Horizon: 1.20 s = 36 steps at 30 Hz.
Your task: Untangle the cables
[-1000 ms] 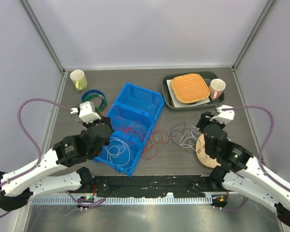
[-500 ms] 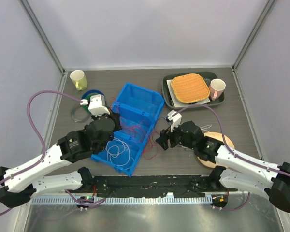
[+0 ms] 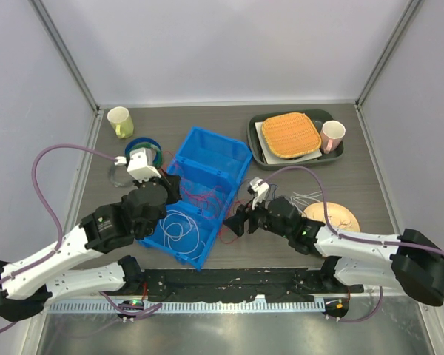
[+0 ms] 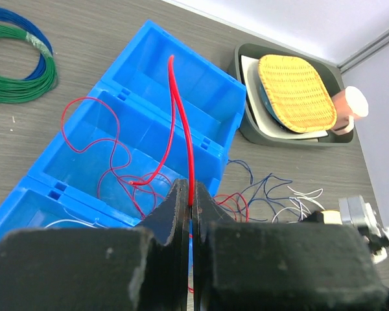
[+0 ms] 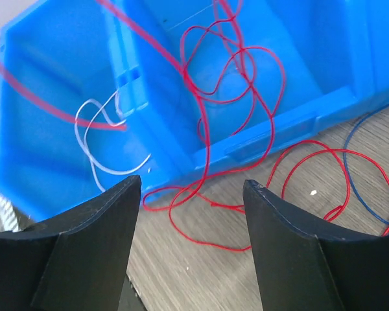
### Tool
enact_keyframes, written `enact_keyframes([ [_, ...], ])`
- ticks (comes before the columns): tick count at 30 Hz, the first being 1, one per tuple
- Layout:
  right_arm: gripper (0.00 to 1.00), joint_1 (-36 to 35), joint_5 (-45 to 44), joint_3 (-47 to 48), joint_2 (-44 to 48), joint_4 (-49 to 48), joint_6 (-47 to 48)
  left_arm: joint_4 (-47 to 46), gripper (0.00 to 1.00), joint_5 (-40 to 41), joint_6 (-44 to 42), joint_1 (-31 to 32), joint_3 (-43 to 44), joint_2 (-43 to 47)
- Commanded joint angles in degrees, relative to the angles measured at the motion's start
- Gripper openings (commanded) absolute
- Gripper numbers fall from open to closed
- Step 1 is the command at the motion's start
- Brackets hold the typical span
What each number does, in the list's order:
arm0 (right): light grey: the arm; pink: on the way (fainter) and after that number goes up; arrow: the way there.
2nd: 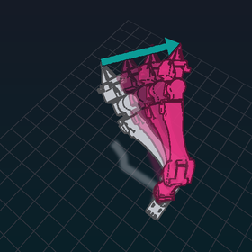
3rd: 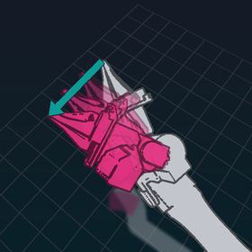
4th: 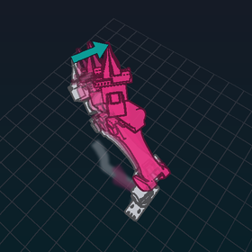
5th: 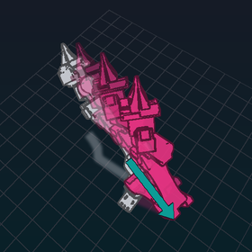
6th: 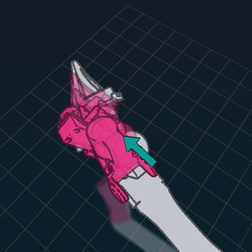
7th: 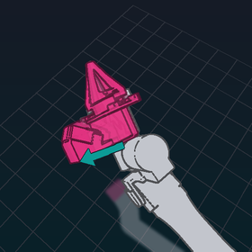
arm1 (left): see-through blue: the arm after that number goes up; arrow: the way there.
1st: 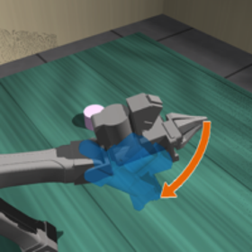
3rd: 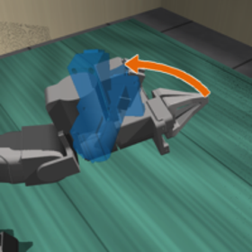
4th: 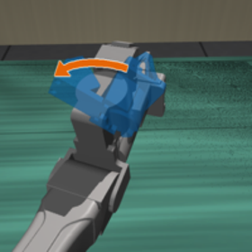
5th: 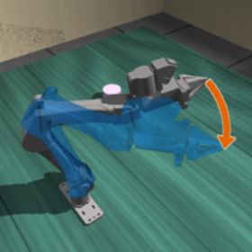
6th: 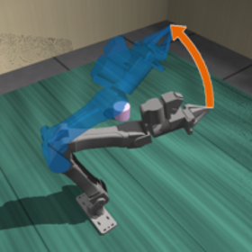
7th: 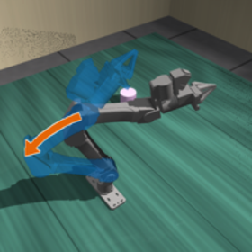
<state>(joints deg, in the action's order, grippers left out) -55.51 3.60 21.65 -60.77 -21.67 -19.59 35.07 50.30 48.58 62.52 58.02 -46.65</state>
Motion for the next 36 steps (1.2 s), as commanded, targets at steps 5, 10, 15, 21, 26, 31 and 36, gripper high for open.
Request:
enact_keyframes([
  [5, 0.69, -4.6, -14.0, 7.6, -11.7, -4.4, -6.3, -0.5, 0.00, 0.1, 0.6, 0.1, -0.2, 0.8],
  [10, 0.07, -5.8, -23.6, 9.6, -12.9, 0.1, -10.5, 0.5, 0.00, 1.2, 1.0, 0.1, 0.1, 1.1],
  [15, 0.01, -5.4, -40.6, 8.9, -4.5, 14.8, -19.5, 4.4, 0.00, 5.1, 3.8, 0.1, -0.3, 2.5],
  [21, 0.01, 8.1, -39.1, 3.7, 11.2, 31.9, -24.4, 11.5, 0.00, 11.6, 9.1, 0.1, 1.2, 3.7],
  [26, 0.01, 20.9, -41.0, 1.9, 24.5, 42.7, -24.7, 17.6, 0.00, 15.2, 12.4, 0.1, 3.4, 4.1],
  [31, 0.01, 25.3, -43.6, 3.3, 27.0, 47.9, -23.6, 19.2, 0.00, 17.3, 13.5, 0.1, 4.5, 5.2],
  [36, 0.01, 26.6, -48.4, 4.0, 22.1, 50.3, -27.4, 19.7, 0.00, 18.0, 13.1, 0.1, 4.9, 5.6],
])
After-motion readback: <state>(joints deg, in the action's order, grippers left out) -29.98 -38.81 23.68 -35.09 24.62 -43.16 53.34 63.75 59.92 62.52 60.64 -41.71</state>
